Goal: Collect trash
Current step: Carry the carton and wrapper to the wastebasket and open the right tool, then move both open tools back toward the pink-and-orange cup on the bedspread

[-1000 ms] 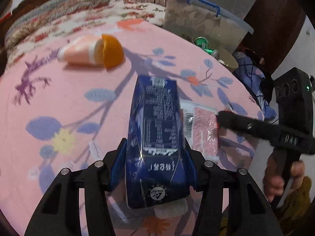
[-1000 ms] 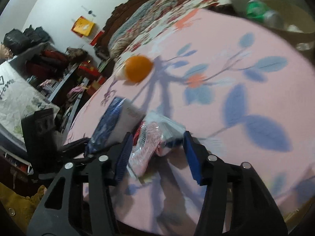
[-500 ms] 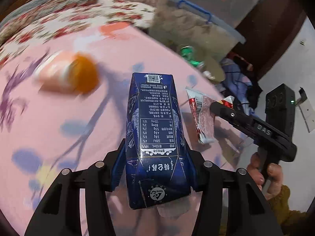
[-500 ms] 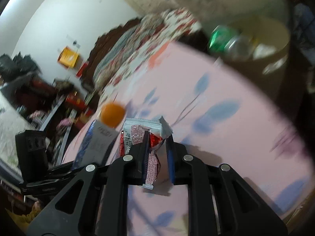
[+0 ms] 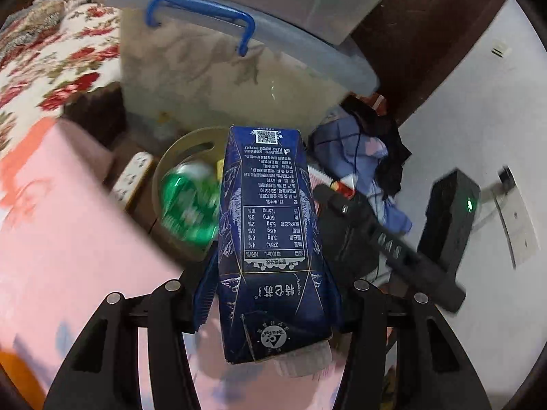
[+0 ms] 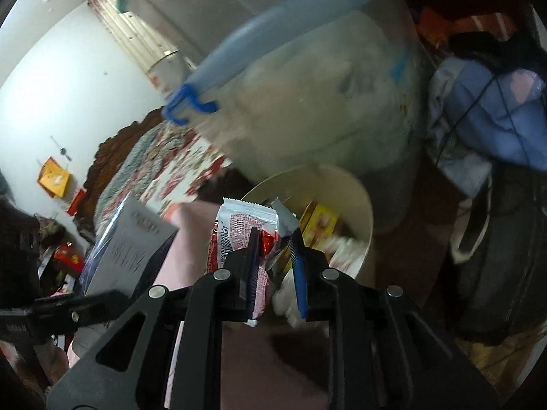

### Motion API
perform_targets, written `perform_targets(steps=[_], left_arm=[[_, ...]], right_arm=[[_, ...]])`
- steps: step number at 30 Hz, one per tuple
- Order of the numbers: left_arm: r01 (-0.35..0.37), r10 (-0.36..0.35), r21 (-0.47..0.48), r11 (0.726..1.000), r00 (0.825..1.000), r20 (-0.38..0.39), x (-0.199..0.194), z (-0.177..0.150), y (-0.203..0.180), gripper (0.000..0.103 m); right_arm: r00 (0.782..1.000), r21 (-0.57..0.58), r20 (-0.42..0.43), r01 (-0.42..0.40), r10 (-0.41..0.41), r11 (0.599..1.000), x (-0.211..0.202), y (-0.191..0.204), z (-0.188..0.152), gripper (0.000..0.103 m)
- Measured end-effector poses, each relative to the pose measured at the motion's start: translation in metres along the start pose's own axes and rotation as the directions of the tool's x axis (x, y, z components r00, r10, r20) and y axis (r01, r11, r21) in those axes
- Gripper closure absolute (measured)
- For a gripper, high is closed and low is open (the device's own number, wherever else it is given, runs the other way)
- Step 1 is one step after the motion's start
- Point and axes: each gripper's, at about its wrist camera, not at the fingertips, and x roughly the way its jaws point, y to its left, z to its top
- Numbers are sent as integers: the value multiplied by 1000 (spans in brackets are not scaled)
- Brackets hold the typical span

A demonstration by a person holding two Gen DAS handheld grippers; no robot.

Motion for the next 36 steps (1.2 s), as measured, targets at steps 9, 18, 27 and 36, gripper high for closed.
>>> perform_targets(steps=[9,18,27,36], left_arm=[[-34,38,-87,996,999,38,15,14,24,24],[-151,151,2,988,984,93,-50,-83,24,24],[-317,315,9,948,943,112,-96,-177,31,23],[-375,379,-50,926,914,148,-136,-231,43,23]], right_arm=[[996,-42,74,46,-43,998,4,-10,4,22],[996,61,65,-70,66,996,-42,6,-52,22],[999,64,30,-43,41,997,-80,70,-146,22],[1000,-17,4,-4,4,1000,-107,123,-208,17]])
